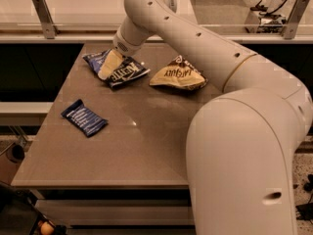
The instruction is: Pick blue chip bag
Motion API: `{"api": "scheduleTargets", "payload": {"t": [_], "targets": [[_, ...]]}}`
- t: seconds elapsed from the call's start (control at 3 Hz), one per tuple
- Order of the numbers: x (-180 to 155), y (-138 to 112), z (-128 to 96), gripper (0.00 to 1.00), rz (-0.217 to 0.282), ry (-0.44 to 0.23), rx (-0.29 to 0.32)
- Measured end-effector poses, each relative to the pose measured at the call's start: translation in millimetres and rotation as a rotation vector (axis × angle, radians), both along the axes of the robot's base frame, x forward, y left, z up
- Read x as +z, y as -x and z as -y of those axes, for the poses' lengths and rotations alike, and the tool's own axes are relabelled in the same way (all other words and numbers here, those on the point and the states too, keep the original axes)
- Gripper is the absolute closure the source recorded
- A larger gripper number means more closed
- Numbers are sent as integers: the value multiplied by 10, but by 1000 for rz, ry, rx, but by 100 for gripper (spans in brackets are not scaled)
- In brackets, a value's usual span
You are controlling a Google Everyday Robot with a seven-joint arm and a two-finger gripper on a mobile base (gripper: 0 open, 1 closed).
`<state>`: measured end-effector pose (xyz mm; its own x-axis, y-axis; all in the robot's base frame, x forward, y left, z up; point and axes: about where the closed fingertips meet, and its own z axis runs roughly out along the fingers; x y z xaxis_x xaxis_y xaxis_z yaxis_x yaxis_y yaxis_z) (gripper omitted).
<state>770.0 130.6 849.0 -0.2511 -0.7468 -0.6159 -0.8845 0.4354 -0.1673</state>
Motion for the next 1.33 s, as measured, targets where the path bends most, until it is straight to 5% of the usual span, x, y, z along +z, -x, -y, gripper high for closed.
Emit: {"api": "scheduleTargets", "payload": {"t": [1.33], "targets": [[-215, 41, 78, 87, -34, 27, 3]]}}
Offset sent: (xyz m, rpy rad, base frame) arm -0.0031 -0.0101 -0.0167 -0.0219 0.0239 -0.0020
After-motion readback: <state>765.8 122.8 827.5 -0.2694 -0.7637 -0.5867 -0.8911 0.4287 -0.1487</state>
